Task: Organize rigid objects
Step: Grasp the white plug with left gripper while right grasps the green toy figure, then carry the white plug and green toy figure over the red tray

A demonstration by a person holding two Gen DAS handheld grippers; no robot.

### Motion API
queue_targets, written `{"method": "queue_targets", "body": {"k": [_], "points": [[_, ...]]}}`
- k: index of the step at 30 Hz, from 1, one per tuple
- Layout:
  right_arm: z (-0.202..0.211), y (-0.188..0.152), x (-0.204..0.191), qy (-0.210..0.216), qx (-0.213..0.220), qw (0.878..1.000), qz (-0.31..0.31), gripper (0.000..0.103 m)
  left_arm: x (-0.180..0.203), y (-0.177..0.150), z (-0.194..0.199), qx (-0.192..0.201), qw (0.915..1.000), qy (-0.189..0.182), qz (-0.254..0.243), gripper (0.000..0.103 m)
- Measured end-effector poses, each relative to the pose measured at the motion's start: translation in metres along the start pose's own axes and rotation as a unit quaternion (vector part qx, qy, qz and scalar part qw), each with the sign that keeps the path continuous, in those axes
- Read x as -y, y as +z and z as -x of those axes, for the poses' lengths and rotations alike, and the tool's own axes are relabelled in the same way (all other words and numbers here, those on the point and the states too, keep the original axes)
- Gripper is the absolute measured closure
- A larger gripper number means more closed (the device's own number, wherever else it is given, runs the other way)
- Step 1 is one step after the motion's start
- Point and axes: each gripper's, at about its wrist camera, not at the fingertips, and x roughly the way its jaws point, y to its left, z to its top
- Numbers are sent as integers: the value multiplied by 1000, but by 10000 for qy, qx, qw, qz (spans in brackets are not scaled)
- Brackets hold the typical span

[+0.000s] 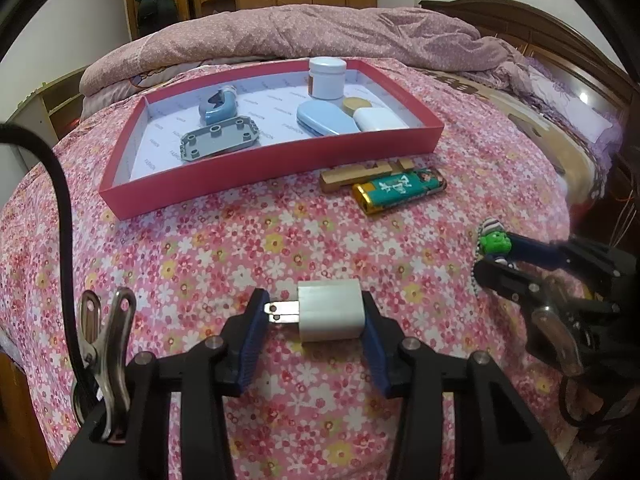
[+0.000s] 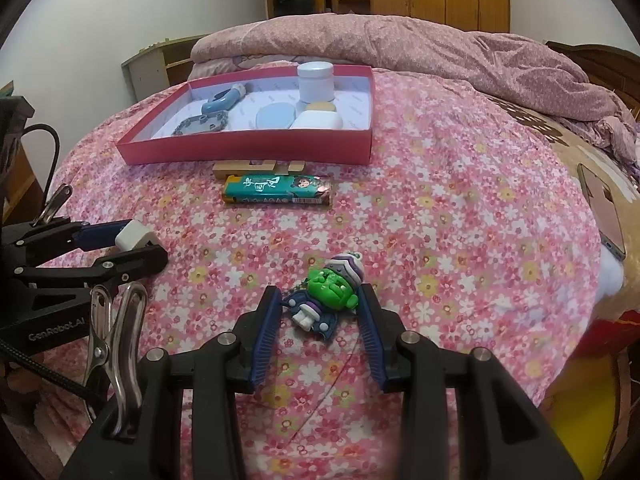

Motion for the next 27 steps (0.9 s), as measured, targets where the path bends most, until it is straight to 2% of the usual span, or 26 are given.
{"method": "queue_targets", "body": {"k": [14, 27], "points": [[4, 2, -4, 16, 36, 10000, 67, 63, -13, 2, 13, 158, 9997, 25, 162, 56], [11, 23, -11, 207, 178, 9995, 169, 63, -35, 21, 27, 368, 9985, 125, 382, 56]]}}
